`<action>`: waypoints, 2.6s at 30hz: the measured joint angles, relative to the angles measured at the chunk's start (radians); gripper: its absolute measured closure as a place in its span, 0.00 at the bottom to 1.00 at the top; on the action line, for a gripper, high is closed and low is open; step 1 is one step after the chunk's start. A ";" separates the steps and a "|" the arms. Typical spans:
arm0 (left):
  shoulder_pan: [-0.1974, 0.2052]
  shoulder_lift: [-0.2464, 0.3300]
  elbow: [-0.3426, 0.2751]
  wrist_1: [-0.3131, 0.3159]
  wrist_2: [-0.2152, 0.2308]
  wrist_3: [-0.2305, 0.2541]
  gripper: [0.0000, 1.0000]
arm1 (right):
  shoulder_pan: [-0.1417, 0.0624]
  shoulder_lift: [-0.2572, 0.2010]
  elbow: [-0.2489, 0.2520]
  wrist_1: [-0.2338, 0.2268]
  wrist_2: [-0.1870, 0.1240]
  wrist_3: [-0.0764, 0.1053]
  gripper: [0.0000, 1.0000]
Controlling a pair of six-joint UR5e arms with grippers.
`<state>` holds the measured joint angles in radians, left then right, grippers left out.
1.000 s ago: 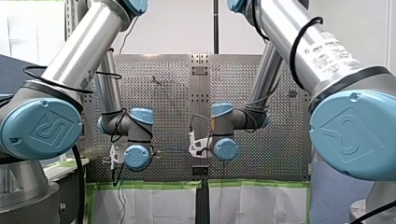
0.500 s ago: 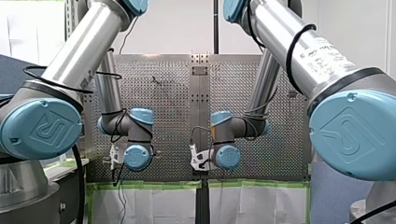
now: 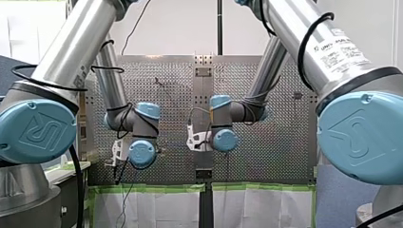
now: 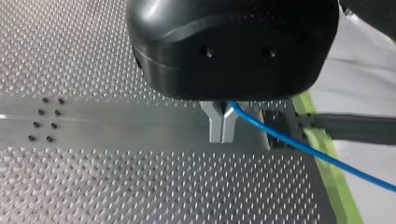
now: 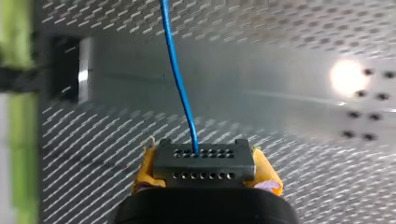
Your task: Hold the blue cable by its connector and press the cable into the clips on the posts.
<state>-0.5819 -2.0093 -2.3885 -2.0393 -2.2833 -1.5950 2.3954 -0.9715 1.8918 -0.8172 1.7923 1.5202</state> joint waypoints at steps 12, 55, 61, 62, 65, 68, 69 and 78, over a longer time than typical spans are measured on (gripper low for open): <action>0.102 0.110 0.005 -0.109 0.054 0.033 1.00 | 0.000 -0.113 -0.059 0.063 -0.040 0.013 1.00; 0.331 0.472 0.332 -0.512 0.250 0.088 1.00 | 0.008 -0.122 -0.313 0.279 -0.138 0.000 1.00; 0.328 0.527 0.374 -0.569 0.229 0.128 1.00 | 0.003 -0.122 -0.352 0.296 -0.143 0.003 1.00; 0.328 0.533 0.378 -0.577 0.222 0.135 1.00 | 0.002 -0.122 -0.361 0.303 -0.143 0.003 1.00; 0.329 0.530 0.384 -0.606 0.208 0.137 1.00 | -0.002 -0.122 -0.375 0.315 -0.144 0.003 1.00; 0.336 0.528 0.386 -0.637 0.210 0.139 1.00 | -0.007 -0.122 -0.380 0.318 -0.145 0.003 1.00; 0.341 0.532 0.386 -0.646 0.209 0.141 1.00 | -0.008 -0.122 -0.380 0.318 -0.147 0.003 1.00; 0.361 0.529 0.388 -0.745 0.210 0.159 1.00 | -0.016 -0.122 -0.394 0.323 -0.171 0.005 1.00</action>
<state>-0.2206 -1.4806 -2.0009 -2.7839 -2.0729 -1.4361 2.3791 -1.0932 1.4976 -0.4938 1.6210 1.5250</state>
